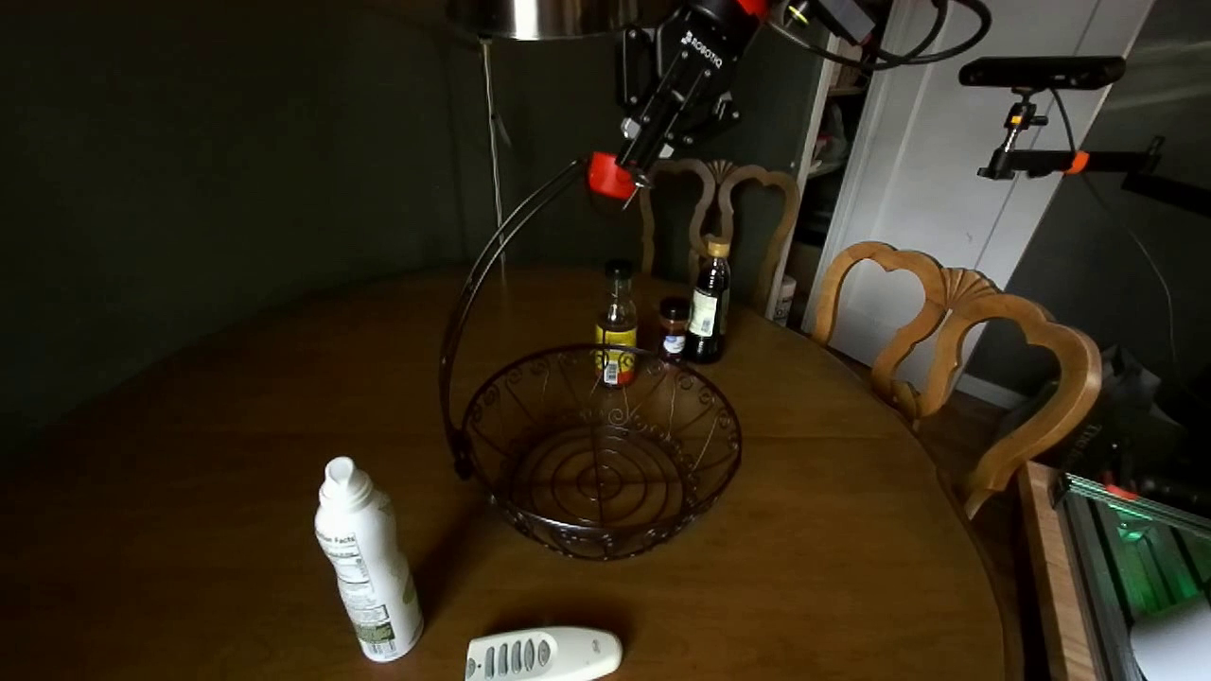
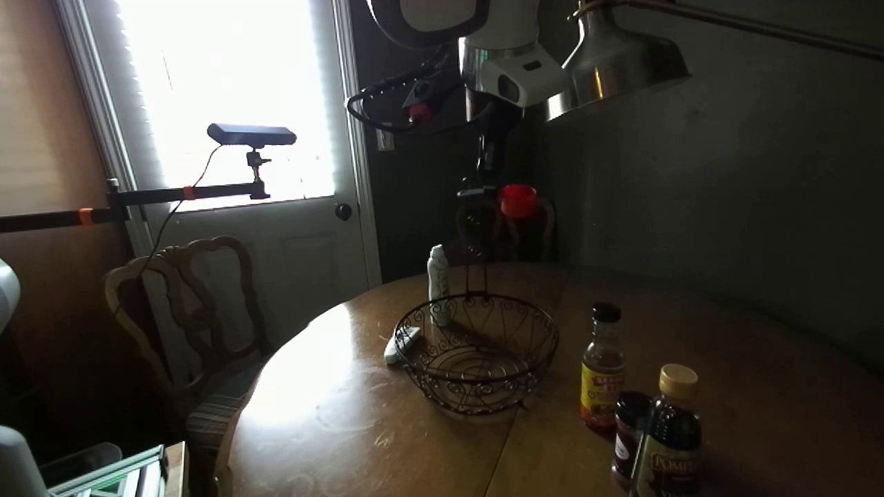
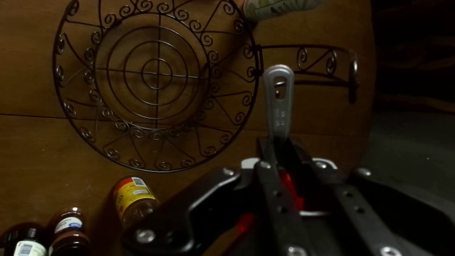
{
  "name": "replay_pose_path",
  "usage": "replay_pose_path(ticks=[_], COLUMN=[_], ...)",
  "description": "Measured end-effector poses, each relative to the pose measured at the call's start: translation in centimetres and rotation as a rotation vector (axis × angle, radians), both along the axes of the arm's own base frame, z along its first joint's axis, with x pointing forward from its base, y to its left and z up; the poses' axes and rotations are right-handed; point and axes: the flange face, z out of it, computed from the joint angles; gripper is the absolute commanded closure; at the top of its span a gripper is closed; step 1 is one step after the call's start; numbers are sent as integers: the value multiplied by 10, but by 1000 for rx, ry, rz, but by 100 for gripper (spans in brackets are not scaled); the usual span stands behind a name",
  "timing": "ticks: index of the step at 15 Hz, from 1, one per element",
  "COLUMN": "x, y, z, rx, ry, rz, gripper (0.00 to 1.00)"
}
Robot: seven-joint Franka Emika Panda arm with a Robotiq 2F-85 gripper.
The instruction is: Hang the orange measuring cup on the handle of the black basket.
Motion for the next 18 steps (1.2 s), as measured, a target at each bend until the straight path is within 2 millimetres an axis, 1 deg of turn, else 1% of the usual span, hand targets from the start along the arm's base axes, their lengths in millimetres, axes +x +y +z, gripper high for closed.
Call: replay_pose_path(ticks=[9, 18], x=[4, 6], y=[-5, -4], z=[1, -9], rx=[-6, -6], ry=[-14, 2], rz=[-14, -9], gripper=[96, 96])
